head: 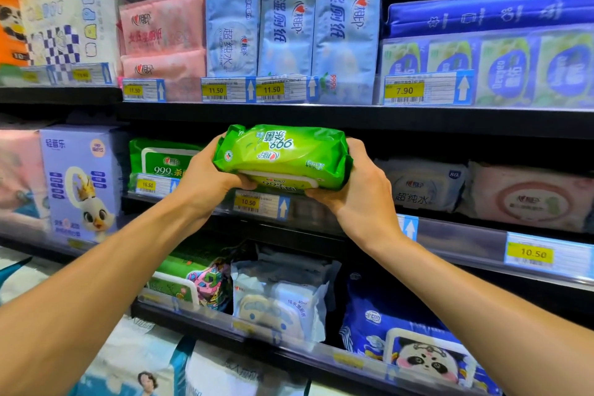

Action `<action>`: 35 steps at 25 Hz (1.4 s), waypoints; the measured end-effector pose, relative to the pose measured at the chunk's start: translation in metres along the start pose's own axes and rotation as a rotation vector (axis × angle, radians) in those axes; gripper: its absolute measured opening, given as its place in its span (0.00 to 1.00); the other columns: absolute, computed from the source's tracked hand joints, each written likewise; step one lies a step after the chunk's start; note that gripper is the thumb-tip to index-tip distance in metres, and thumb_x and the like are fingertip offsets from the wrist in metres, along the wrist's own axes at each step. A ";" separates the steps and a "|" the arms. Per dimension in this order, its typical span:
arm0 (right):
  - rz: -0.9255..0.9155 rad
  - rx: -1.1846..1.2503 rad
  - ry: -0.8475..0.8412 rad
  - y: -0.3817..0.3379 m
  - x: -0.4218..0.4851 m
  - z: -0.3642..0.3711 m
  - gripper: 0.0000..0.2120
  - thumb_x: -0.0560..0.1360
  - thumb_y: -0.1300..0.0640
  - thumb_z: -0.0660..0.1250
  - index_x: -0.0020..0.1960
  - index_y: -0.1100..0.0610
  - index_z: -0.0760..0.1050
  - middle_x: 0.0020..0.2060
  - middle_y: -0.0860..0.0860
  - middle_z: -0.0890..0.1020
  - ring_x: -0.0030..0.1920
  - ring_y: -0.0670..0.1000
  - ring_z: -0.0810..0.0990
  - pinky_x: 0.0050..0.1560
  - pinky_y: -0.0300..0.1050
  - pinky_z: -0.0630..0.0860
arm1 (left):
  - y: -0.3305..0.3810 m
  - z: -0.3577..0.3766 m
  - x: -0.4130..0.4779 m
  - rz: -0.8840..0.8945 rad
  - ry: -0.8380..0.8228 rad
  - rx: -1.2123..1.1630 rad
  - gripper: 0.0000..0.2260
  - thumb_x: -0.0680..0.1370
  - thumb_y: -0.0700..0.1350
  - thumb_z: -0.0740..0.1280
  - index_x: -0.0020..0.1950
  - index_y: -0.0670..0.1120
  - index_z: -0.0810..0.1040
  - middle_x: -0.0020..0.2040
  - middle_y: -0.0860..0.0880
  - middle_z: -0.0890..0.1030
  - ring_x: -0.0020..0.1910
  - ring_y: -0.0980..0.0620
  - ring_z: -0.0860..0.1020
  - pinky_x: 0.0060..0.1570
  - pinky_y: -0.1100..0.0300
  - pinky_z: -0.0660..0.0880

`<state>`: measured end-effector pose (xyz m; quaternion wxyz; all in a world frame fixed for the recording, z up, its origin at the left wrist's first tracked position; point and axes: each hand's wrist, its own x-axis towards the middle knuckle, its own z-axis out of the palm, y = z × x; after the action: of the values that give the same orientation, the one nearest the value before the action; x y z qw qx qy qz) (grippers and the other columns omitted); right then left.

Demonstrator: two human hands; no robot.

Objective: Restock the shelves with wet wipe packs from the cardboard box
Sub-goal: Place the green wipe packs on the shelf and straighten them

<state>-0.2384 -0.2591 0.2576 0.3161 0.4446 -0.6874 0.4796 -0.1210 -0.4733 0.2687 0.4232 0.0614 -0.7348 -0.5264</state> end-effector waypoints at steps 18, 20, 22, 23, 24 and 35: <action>0.392 0.007 -0.429 -0.004 0.036 -0.002 0.30 0.58 0.40 0.84 0.45 0.63 0.82 0.32 0.49 0.79 0.30 0.48 0.74 0.32 0.42 0.71 | 0.022 -0.008 -0.005 0.001 -0.115 0.228 0.30 0.74 0.47 0.75 0.73 0.54 0.67 0.58 0.55 0.81 0.52 0.58 0.83 0.50 0.61 0.78; 0.480 0.027 -0.479 -0.006 0.038 -0.005 0.23 0.62 0.45 0.84 0.36 0.61 0.77 0.23 0.45 0.73 0.23 0.44 0.69 0.25 0.35 0.64 | 0.027 -0.007 -0.005 0.029 -0.093 0.293 0.24 0.76 0.49 0.73 0.70 0.54 0.72 0.55 0.55 0.81 0.47 0.62 0.82 0.43 0.69 0.77; 0.523 0.057 -0.505 -0.005 0.040 -0.008 0.20 0.64 0.46 0.83 0.35 0.57 0.75 0.19 0.43 0.71 0.21 0.42 0.69 0.22 0.32 0.63 | 0.032 -0.007 -0.002 0.014 -0.069 0.302 0.18 0.77 0.50 0.71 0.67 0.54 0.74 0.51 0.55 0.82 0.41 0.64 0.82 0.34 0.75 0.74; 0.534 0.067 -0.507 -0.004 0.041 -0.009 0.20 0.65 0.46 0.83 0.38 0.58 0.77 0.20 0.43 0.73 0.23 0.42 0.71 0.24 0.33 0.65 | 0.034 -0.006 0.000 0.002 -0.062 0.286 0.16 0.78 0.51 0.70 0.65 0.54 0.76 0.49 0.55 0.82 0.38 0.64 0.82 0.31 0.76 0.72; 0.541 0.085 -0.504 -0.004 0.041 -0.009 0.21 0.65 0.46 0.82 0.42 0.61 0.80 0.24 0.45 0.78 0.26 0.43 0.73 0.27 0.35 0.68 | 0.035 -0.006 0.002 -0.006 -0.061 0.264 0.15 0.78 0.50 0.70 0.65 0.53 0.77 0.48 0.56 0.82 0.36 0.64 0.82 0.30 0.75 0.72; 0.571 0.236 -0.466 -0.011 0.054 0.007 0.26 0.67 0.56 0.82 0.61 0.54 0.75 0.51 0.50 0.82 0.51 0.55 0.85 0.49 0.53 0.86 | 0.020 -0.014 0.022 -0.002 -0.001 0.280 0.17 0.78 0.46 0.71 0.66 0.48 0.77 0.50 0.56 0.81 0.46 0.61 0.80 0.42 0.69 0.74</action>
<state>-0.2502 -0.2838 0.3060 -0.0481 0.3658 -0.7768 0.5104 -0.1183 -0.4864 0.2983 0.4096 0.1207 -0.8012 -0.4192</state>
